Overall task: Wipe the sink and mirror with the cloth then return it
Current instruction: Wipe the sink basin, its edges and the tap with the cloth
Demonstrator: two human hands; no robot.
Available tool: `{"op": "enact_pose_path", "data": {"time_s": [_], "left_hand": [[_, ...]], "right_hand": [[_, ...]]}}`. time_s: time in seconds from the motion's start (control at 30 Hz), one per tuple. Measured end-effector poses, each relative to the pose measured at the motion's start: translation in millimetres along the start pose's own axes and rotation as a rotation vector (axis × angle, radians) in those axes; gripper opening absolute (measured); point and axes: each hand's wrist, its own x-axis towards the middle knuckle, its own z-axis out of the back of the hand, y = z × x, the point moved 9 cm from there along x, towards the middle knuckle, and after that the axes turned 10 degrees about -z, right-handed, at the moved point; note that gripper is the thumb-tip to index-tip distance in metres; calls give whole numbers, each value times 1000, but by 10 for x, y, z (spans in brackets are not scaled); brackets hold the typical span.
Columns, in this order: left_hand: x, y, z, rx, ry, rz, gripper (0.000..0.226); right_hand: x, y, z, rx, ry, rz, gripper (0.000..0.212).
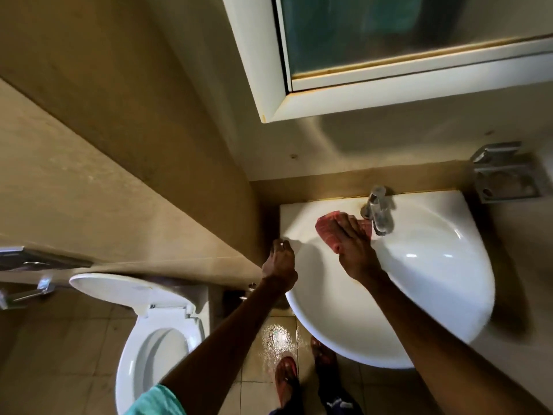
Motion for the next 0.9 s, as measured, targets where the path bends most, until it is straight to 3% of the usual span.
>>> {"op": "enact_pose_path", "data": {"time_s": [0.23,0.33,0.4,0.5,0.53,0.63,0.7,0.77,0.9], "left_hand": [[259,137,-4,7,0,-23,79],[257,121,1,46,16,-26,81],[250,126,12,82,38,-41,81],[275,137,60,104,53,-63,76],[276,135,78,115,55,-69,71],[275,95,120,140,55,-90,53],[281,87,134,143,34,-105,48],[305,115,130,114,15,-109,47],[346,257,65,-12,-21,-117,52]], "right_hand": [[90,147,-64,22,-81,-76,81],[155,294,154,197,-157,-70,71],[184,380,445,305,-292,-20,71],[152,401,728,76,-597,113,60],[173,339,653,-12,-598,124,61],[239,79,100,-112,-350,73,70],[220,-4,-158,-158,-254,-16,89],[271,-33,-158,-121,-258,-101,97],[361,-104,-71,-99,-340,-107,89]]}}
